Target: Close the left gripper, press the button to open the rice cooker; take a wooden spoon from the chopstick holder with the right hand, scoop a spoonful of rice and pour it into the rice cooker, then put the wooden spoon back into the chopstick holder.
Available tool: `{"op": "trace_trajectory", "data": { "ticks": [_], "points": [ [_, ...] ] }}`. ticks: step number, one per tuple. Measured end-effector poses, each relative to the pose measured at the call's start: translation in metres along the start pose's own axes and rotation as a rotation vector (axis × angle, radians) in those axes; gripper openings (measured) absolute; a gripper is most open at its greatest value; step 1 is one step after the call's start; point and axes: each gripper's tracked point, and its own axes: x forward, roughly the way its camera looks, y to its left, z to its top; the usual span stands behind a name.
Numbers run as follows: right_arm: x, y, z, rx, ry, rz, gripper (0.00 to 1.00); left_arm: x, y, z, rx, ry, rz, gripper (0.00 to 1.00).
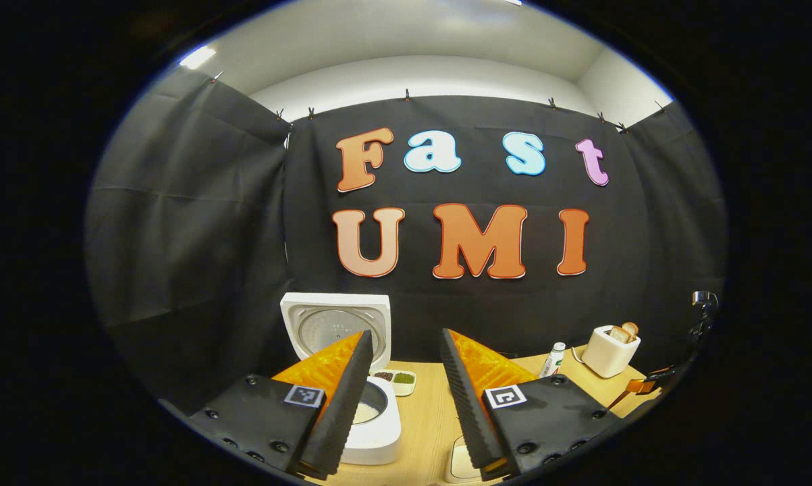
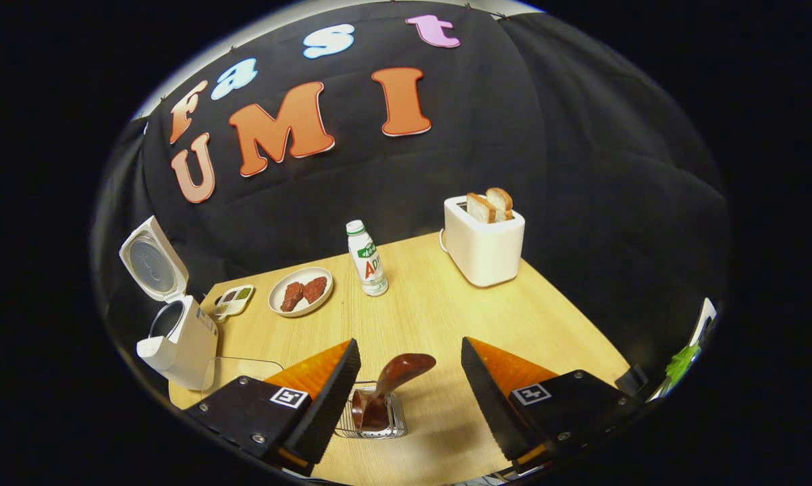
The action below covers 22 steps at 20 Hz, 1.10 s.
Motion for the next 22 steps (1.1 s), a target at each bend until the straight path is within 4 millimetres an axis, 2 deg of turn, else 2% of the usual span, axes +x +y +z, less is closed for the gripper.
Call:
{"op": "trace_trajectory", "data": {
  "ticks": [4,6,8,9,12,13,14,15,16,22],
  "points": [
    [0.019,0.006,-0.023,0.118,0.035,0.069,0.92,-0.004,-0.005,-0.001,-0.011,0.011,0.004,0.72],
    [0.025,0.008,-0.024,0.196,0.026,0.110,0.90,-0.007,-0.007,-0.003,-0.013,0.018,0.003,0.72],
    [0.027,0.012,-0.020,0.250,-0.007,0.141,0.81,-0.008,-0.006,-0.006,-0.003,0.026,0.006,0.73],
    [0.028,0.014,-0.021,0.255,-0.009,0.146,0.74,-0.008,-0.006,-0.005,0.001,0.030,0.007,0.72],
    [0.036,0.015,-0.038,0.254,0.031,0.137,0.58,-0.007,-0.007,-0.018,-0.003,0.067,0.009,0.73],
    [0.035,0.018,-0.035,0.279,0.015,0.147,0.48,-0.005,-0.008,-0.021,-0.007,0.077,0.006,0.73],
    [0.035,0.019,-0.031,0.297,-0.002,0.150,0.44,-0.004,-0.007,-0.022,-0.007,0.082,0.005,0.72],
    [0.034,0.019,-0.032,0.307,0.006,0.150,0.27,-0.003,-0.005,-0.024,-0.004,0.086,0.010,0.71],
    [0.034,0.021,-0.033,0.332,0.001,0.155,0.30,-0.002,-0.002,-0.027,0.000,0.093,0.018,0.72],
    [0.031,0.023,-0.029,0.366,0.026,0.088,0.19,0.002,0.009,-0.039,-0.034,0.130,0.035,0.72]
  ]
}}
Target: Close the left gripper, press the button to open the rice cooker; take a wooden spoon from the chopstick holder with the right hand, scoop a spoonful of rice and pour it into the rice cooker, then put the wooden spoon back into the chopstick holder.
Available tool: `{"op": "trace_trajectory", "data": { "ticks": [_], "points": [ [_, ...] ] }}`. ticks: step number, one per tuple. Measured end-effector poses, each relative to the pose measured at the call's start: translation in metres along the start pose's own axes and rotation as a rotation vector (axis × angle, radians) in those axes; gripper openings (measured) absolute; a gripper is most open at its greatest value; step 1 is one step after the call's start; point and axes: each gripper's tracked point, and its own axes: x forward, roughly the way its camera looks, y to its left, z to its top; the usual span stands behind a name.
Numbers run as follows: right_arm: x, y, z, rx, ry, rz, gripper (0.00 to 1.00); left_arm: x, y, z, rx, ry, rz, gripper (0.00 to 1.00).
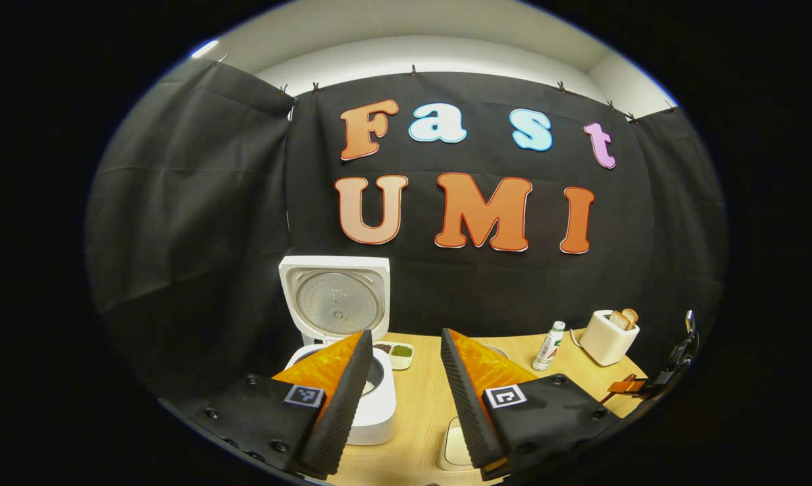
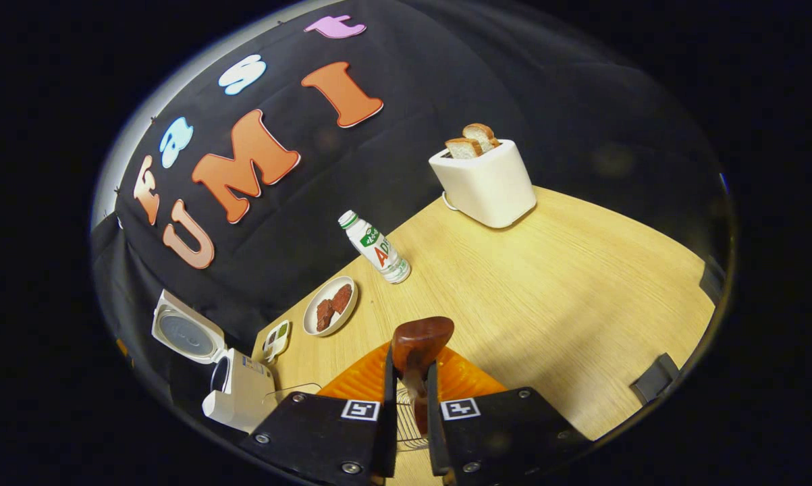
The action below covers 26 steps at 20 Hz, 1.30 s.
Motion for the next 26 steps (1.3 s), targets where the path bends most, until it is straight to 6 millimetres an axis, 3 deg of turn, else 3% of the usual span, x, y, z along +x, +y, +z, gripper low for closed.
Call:
{"op": "trace_trajectory", "data": {
  "ticks": [5,7,8,11,14,17,19,23,26],
  "points": [
    [-0.023,0.021,0.028,-0.012,-0.075,-0.041,0.18,-0.001,0.022,0.000,-0.001,-0.013,0.044,0.72],
    [-0.032,0.031,0.043,-0.029,-0.105,-0.050,0.18,-0.001,0.030,-0.002,0.007,-0.011,0.055,0.81],
    [-0.037,0.037,0.051,-0.040,-0.120,-0.047,0.18,0.000,0.035,-0.003,0.007,-0.014,0.060,0.90],
    [-0.051,0.063,0.074,-0.054,-0.160,-0.016,0.18,0.001,0.053,-0.008,-0.013,-0.007,0.074,0.92],
    [-0.062,0.104,0.080,-0.060,-0.170,0.061,0.17,0.001,0.069,-0.012,-0.043,0.002,0.083,0.92],
    [-0.067,0.149,0.064,-0.086,-0.141,0.158,0.17,0.001,0.085,-0.015,-0.041,0.000,0.102,0.93],
    [-0.064,0.169,0.040,-0.134,-0.100,0.197,0.17,0.000,0.091,-0.017,-0.047,0.005,0.103,0.92],
    [-0.050,0.193,-0.008,-0.288,-0.020,0.218,0.17,-0.003,0.102,-0.021,-0.050,0.009,0.115,0.92],
    [-0.038,0.195,-0.041,-0.438,0.019,0.188,0.17,-0.006,0.109,-0.024,-0.046,0.013,0.126,0.92]
  ]
}}
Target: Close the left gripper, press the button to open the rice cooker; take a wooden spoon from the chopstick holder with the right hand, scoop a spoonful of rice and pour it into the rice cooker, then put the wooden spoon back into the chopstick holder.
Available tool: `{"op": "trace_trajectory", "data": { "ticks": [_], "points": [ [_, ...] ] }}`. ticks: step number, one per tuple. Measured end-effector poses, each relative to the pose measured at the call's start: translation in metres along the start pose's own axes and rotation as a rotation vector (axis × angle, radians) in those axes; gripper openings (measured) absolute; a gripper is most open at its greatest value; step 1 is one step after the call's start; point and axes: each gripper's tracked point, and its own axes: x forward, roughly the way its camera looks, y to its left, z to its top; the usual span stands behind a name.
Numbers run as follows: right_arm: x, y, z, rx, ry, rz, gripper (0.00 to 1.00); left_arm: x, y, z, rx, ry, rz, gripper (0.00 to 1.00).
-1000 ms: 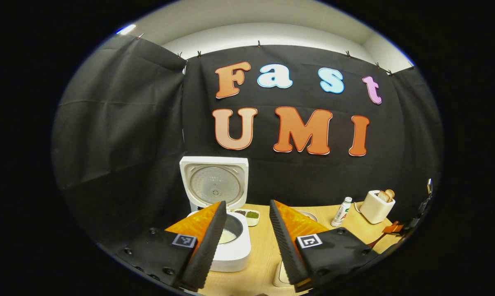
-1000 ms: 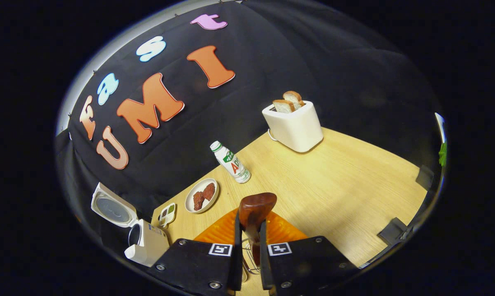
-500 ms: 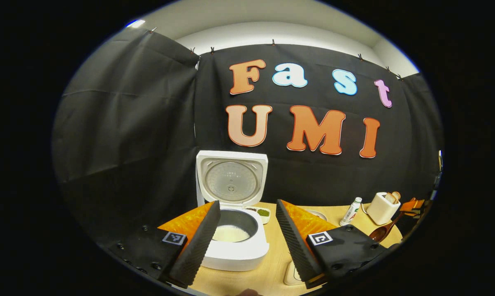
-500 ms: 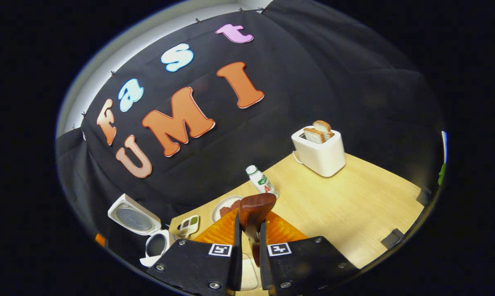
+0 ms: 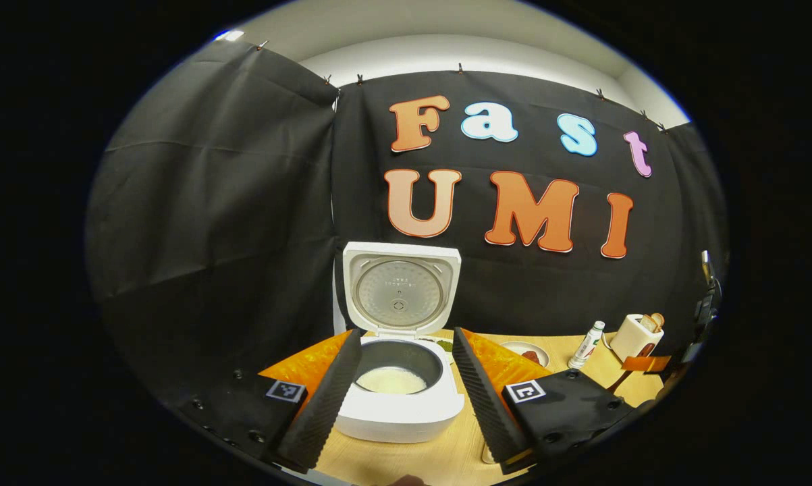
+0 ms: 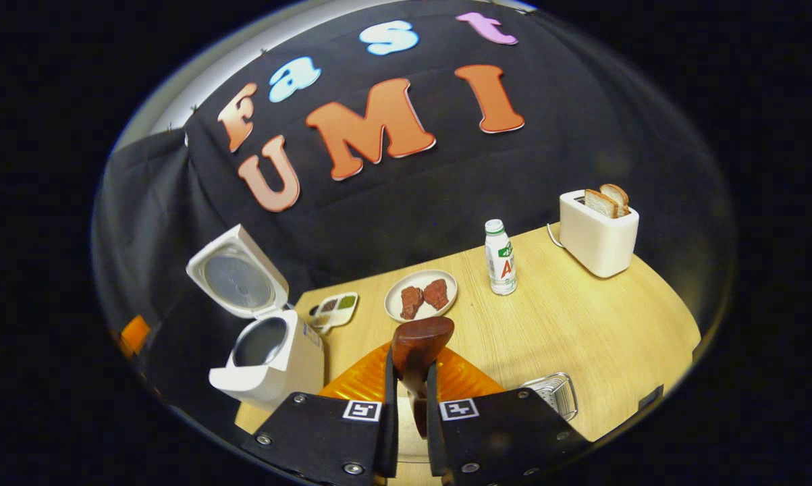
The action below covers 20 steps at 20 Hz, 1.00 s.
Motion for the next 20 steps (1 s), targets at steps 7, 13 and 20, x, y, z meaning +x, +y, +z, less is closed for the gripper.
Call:
{"op": "trace_trajectory", "data": {
  "ticks": [7,13,20],
  "points": [
    [0.022,0.013,-0.055,-0.266,0.066,-0.016,0.17,-0.006,0.026,-0.003,-0.018,-0.001,0.051,0.92],
    [0.014,0.027,-0.086,-0.408,0.072,-0.023,0.13,-0.010,0.040,-0.011,-0.036,0.014,0.090,0.92],
    [0.007,0.043,-0.114,-0.371,0.134,-0.032,0.18,-0.011,0.040,-0.012,-0.043,0.009,0.081,0.92]
  ]
}}
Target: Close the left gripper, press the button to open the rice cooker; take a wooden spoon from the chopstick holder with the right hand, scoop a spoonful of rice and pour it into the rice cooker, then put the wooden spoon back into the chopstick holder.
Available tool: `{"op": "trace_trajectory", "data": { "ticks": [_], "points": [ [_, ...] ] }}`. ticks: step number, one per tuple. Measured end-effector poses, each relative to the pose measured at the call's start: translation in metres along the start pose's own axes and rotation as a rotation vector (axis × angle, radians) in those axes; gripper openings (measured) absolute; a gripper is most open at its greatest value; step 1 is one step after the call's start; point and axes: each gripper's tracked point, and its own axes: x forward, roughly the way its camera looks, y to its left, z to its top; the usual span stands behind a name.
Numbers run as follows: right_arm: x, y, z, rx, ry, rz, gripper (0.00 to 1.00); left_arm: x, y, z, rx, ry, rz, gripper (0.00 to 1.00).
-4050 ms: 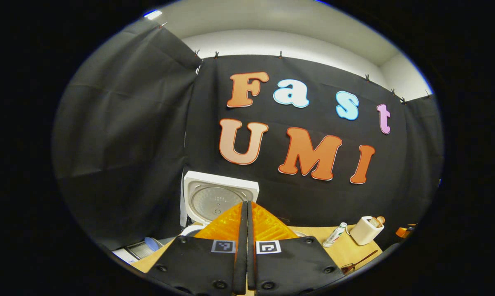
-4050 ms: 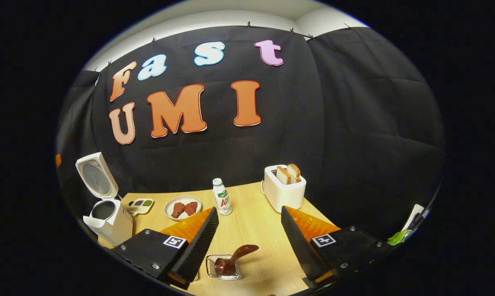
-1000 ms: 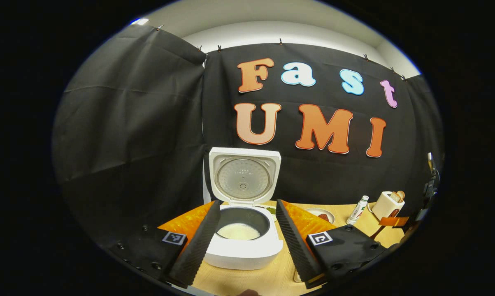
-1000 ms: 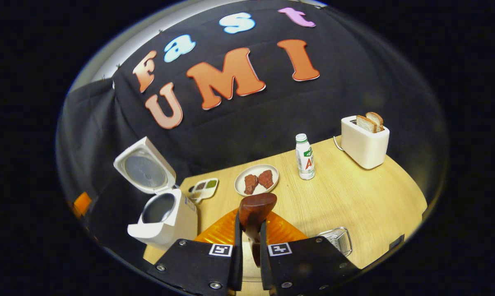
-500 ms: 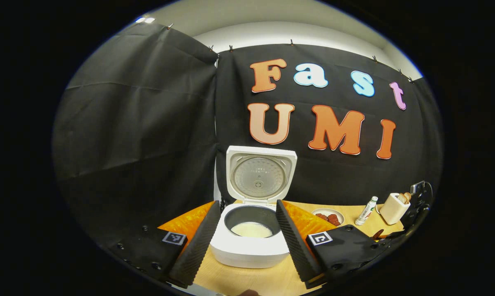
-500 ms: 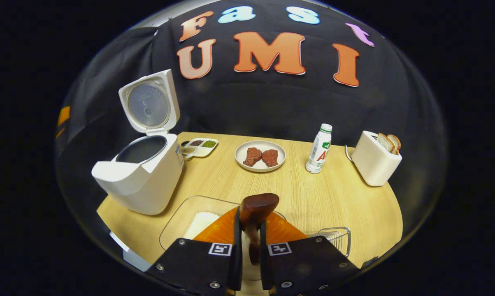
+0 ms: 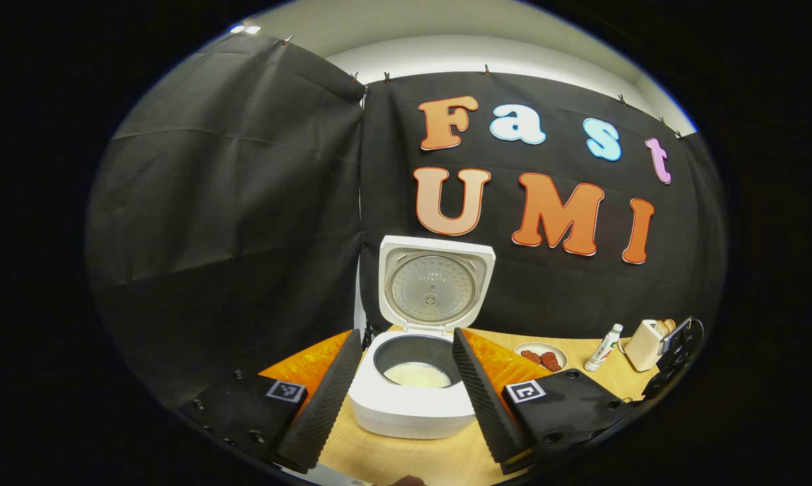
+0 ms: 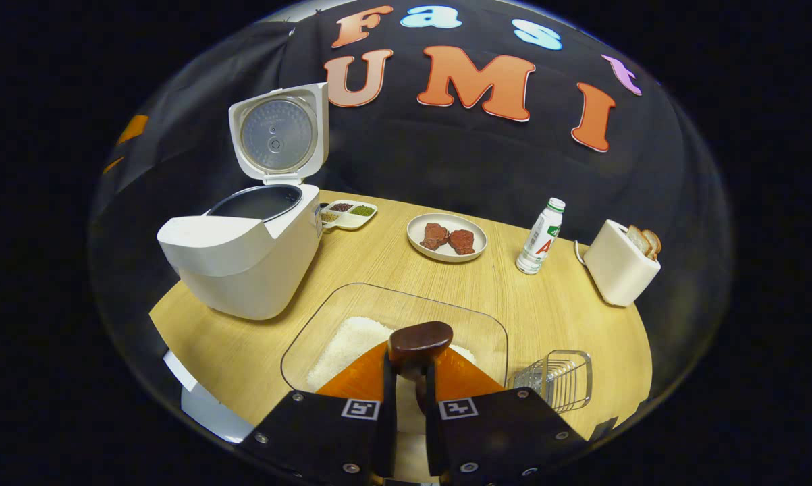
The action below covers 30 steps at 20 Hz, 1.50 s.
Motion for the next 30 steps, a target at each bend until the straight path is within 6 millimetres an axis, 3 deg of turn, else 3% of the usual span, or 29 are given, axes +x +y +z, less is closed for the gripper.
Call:
{"op": "trace_trajectory", "data": {
  "ticks": [5,10,16,17,18,23,24,26,27,29,30],
  "points": [
    [0.006,0.005,0.007,0.331,0.050,0.050,0.18,-0.004,0.009,-0.003,0.014,0.008,0.001,0.92],
    [0.010,0.003,0.008,0.528,0.073,0.065,0.17,-0.005,0.027,-0.002,0.031,0.017,0.007,0.92],
    [0.020,-0.001,0.003,0.782,0.118,0.059,0.17,-0.004,0.034,-0.003,0.050,0.023,-0.013,0.92],
    [0.021,0.000,0.002,0.826,0.126,0.069,0.14,-0.004,0.034,-0.001,0.057,0.020,-0.017,0.92],
    [0.022,0.000,0.001,0.875,0.134,0.080,0.18,-0.003,0.034,0.000,0.063,0.017,-0.019,0.92],
    [0.028,-0.001,-0.006,1.096,0.175,0.145,0.18,-0.002,0.032,0.000,0.056,0.021,-0.030,0.92],
    [0.029,-0.001,-0.008,1.135,0.184,0.157,0.14,-0.002,0.030,0.000,0.052,0.022,-0.033,0.92],
    [0.028,-0.001,-0.010,1.205,0.193,0.192,0.17,-0.001,0.026,0.001,0.049,0.021,-0.037,0.92],
    [0.027,-0.003,-0.010,1.232,0.188,0.207,0.14,-0.001,0.024,0.001,0.049,0.018,-0.038,0.92],
    [0.022,-0.012,-0.005,1.258,0.163,0.225,0.17,0.000,0.017,0.003,0.048,0.011,-0.042,0.92],
    [0.019,-0.019,-0.001,1.263,0.148,0.230,0.13,0.002,0.014,0.004,0.048,0.008,-0.045,0.92]
  ]
}}
